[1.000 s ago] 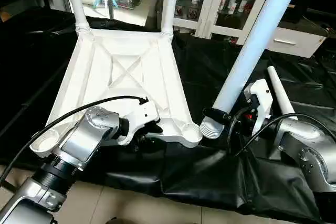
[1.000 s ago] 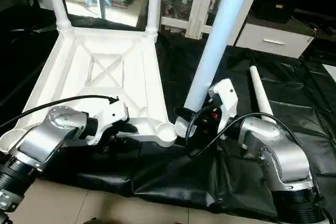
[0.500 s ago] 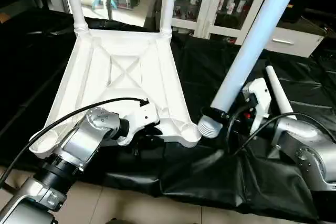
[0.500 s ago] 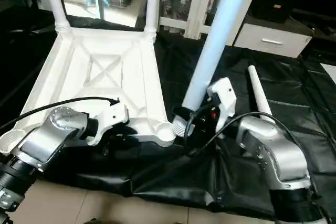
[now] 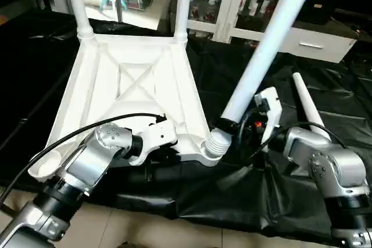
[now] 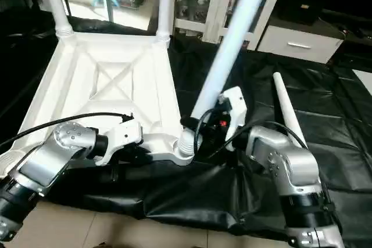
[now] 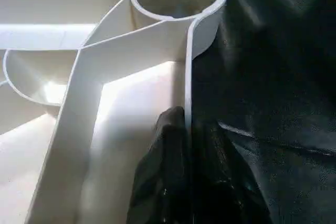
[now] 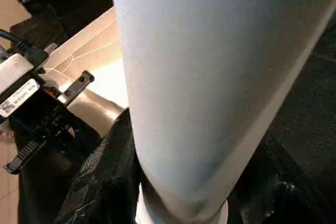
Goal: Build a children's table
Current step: Insert table leg to table base
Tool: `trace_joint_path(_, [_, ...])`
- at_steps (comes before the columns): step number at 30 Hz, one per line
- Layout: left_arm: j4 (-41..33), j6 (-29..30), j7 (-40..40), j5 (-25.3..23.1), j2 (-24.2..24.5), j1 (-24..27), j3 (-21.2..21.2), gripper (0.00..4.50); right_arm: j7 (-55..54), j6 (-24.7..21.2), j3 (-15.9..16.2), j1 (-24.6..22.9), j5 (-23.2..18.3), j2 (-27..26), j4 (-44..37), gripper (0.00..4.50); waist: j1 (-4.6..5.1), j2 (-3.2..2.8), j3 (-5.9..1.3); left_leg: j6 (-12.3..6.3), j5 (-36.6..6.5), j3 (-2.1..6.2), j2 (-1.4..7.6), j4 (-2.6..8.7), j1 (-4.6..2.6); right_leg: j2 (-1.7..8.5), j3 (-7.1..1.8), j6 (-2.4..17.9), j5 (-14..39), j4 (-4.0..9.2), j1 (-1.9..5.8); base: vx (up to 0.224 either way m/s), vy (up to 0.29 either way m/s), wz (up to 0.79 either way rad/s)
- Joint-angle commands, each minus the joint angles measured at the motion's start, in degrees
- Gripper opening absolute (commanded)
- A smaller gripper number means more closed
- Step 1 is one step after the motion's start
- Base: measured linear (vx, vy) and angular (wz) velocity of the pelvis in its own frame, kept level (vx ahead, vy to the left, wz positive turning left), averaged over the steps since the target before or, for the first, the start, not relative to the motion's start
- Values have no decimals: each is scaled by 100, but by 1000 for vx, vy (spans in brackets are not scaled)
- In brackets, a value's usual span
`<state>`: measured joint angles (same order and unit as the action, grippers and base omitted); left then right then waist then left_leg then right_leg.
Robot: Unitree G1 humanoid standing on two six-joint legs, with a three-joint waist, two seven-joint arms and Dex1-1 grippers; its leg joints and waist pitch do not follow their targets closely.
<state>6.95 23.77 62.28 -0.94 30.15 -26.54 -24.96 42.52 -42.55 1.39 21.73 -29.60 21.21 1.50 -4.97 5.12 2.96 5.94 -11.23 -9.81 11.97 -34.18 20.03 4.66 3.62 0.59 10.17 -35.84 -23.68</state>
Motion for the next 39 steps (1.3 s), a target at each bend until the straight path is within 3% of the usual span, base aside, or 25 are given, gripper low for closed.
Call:
trace_joint_path(1, [0, 176, 19, -33, -26, 211, -237, 7, 74, -110, 12, 82, -50, 94, 49, 186, -13, -54, -336, 118, -1001, -7, 111, 436, -11, 312, -251, 868, 1387, 421, 297, 0, 0, 0])
trace_joint_path(2, [-13, 190, 11, -31, -34, 219, -234, 7, 80, -123, 11, 82, -54, 98, 48, 186, -10, -20, -337, 112, -986, -9, 113, 437, -6, 310, -249, 856, 1396, 424, 300, 0, 0, 0])
trace_joint_path(5, [-54, 206, 4, -38, -61, 245, -222, 7, 115, -154, 24, 98, -53, 111, 64, 186, -17, -51, -345, 115, -896, -6, 110, 433, -4, 305, -250, 853, 1290, 409, 292, 0, 0, 0])
trace_joint_path(14, [-152, 261, -29, -61, -83, 261, -218, 7, 244, 4, 256, 176, 190, 135, 233, 186, -13, -6, -347, 93, -850, -12, 106, 428, 6, 304, -247, 863, 1257, 404, 297, 0, 0, 0])
trace_joint_path(22, [-183, 274, -60, -84, -99, 273, -204, 7, 299, 374, 628, 254, 585, 120, 451, 186, 5, -9, -329, 147, -1094, 5, 108, 447, 5, 307, -245, 720, 1696, 452, 276, 0, 0, 0])
trace_joint_path(25, [-189, 282, -73, -100, -100, 280, -201, 7, 317, 441, 750, 304, 677, 97, 446, 186, 10, 21, -334, 142, -1134, 8, 111, 448, 1, 309, -244, 702, 1711, 454, 274, 0, 0, 0])
trace_joint_path(31, [-189, 301, -90, -121, -105, 286, -183, 7, 419, 671, 1010, 258, 925, 144, 499, 186, 25, 23, -332, 146, -1184, 10, 116, 456, -4, 307, -247, 688, 1724, 462, 258, 0, 0, 0])
trace_joint_path(35, [-190, 308, -104, -119, -104, 284, -176, 7, 372, 767, 1025, 212, 1000, 99, 543, 186, 38, 28, -330, 178, -1361, 21, 115, 468, -9, 306, -244, 648, 1877, 481, 249, 0, 0, 0])
trace_joint_path(39, [-163, 293, -136, -128, -117, 279, -142, 7, 224, 805, 799, 96, 917, 2, 667, 186, 55, 36, -336, 183, -1458, 31, 115, 471, -8, 306, -243, 625, 1941, 495, 241, 0, 0, 0])
